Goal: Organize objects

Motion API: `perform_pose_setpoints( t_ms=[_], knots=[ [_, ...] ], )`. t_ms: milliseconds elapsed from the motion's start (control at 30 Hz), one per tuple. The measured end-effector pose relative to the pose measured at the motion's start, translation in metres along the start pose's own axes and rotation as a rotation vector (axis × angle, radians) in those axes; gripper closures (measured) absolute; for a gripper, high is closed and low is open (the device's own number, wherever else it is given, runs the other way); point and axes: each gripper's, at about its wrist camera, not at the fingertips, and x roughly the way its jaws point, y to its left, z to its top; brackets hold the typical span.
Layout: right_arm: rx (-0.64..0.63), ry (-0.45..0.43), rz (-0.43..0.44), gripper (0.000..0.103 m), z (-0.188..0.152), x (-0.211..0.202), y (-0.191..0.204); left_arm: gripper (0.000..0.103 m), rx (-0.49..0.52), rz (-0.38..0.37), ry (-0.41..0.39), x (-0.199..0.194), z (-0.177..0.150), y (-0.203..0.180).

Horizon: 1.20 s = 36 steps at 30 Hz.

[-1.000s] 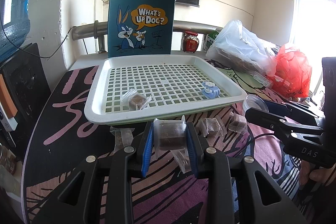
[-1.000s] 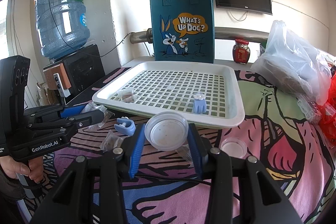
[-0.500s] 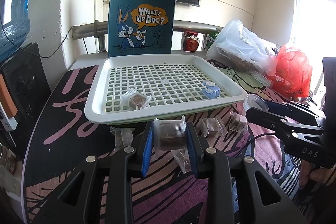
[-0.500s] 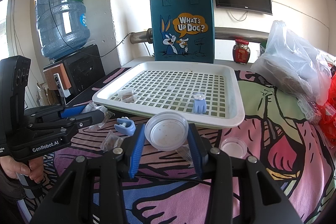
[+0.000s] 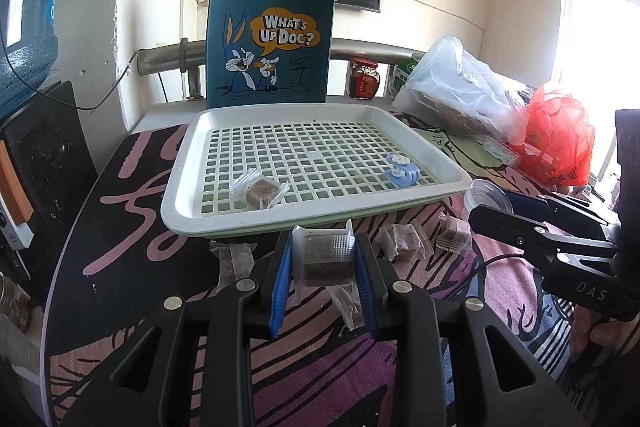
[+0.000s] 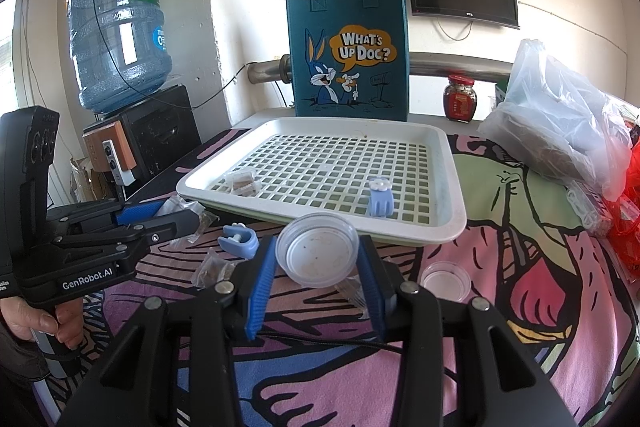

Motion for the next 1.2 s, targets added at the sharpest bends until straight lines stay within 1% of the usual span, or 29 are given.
perform_pose_setpoints(
  t_ms=[1200],
  knots=[
    [0.002, 0.000, 0.000, 0.064, 0.0003, 0.0001, 0.0000, 0.074, -0.001, -0.001, 0.003, 0.0011, -0.0015, 0.0014]
  ],
)
